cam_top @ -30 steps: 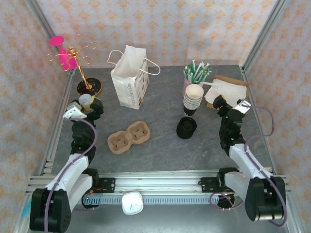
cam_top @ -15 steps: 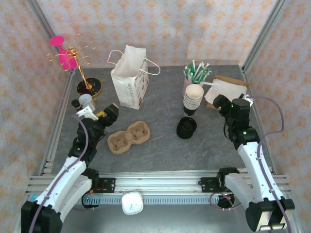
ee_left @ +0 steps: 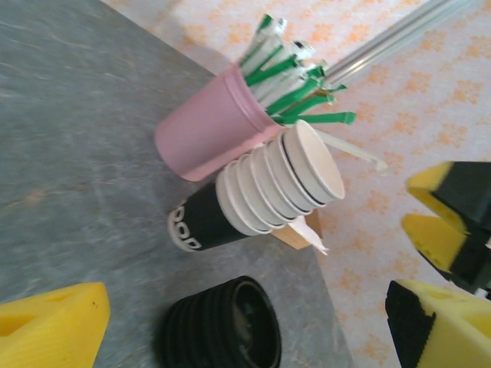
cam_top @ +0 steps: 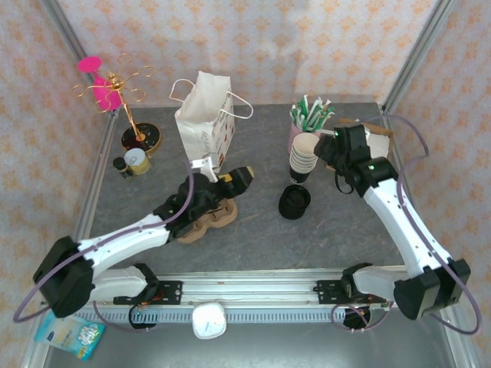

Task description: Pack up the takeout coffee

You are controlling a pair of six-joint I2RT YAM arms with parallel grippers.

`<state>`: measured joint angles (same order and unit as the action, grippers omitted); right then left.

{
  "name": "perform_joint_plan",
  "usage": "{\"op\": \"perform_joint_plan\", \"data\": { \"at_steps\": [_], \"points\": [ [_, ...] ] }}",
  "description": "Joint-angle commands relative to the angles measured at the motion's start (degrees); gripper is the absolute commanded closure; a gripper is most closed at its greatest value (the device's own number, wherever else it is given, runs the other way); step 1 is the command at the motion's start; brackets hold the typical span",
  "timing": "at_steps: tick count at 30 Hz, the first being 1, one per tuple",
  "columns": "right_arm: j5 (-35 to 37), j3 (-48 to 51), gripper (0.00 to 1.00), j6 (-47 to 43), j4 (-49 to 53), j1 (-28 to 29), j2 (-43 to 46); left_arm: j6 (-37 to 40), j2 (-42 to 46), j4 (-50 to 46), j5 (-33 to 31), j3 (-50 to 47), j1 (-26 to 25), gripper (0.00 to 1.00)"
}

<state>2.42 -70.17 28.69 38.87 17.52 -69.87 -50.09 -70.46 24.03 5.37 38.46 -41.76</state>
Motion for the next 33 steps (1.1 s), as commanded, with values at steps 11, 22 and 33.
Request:
{"op": "perform_joint_plan", "data": {
  "at_steps": [11,22,33],
  "points": [
    [3.9,-7.13,0.52,-1.37,1.69,1.18,-12.65,0.25,-14.28,7.6,0.09,10.89,-1.34,0.09],
    [2.8,-8.79,0.72,-1.35,-0.44,0.98,-15.83,0.44,-14.36,6.85,-0.22,10.58,-1.39,0.1],
    [1.81,-8.29,0.85,-1.0,-1.8,0.32,-16.18,0.61,-14.45,6.27,-0.22,10.95,-1.29,0.1]
  ]
}}
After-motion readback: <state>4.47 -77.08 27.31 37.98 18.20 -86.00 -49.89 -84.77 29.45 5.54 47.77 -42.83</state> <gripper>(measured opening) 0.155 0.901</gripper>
